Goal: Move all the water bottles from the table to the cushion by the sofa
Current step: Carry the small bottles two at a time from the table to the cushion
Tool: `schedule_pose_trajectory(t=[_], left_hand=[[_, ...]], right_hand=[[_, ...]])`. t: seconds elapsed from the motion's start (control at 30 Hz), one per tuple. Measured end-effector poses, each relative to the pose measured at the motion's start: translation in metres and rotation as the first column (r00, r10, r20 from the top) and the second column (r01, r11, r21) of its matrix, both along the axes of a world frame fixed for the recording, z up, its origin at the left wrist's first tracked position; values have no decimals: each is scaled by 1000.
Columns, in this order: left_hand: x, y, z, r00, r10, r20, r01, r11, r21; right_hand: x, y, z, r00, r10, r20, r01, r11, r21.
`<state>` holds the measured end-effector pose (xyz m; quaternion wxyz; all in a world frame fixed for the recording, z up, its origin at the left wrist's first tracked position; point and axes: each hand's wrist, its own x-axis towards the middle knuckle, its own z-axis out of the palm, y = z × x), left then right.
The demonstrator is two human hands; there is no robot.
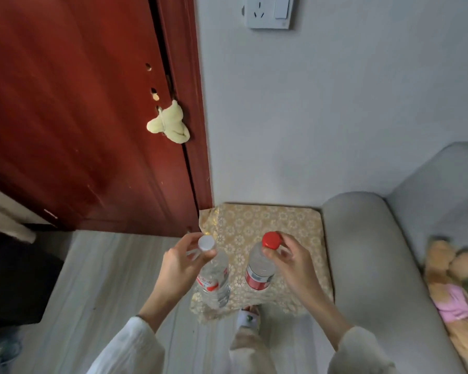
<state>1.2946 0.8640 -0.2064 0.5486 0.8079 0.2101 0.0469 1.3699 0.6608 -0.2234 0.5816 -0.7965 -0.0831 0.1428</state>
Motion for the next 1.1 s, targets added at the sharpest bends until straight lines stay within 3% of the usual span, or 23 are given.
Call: schedule_pose_trajectory(t=[0.33, 0.5, 0.73, 1.1], left_hand=[[149, 3, -80, 985, 104, -139, -109, 994, -26], [211, 21, -136, 988, 29, -152, -21, 998, 54], [275, 44, -191, 992, -21, -124, 37, 991, 129], [338, 65, -218, 981, -102, -164, 107, 994, 23]], right_hand=[[153, 21, -86, 988, 131, -78, -138, 986, -88], [210, 35, -143, 974, 113, -196, -130, 989, -77], [269, 70, -191, 979, 152, -137, -168, 979, -115], [303, 109, -215, 977, -133, -167, 122, 990, -78]])
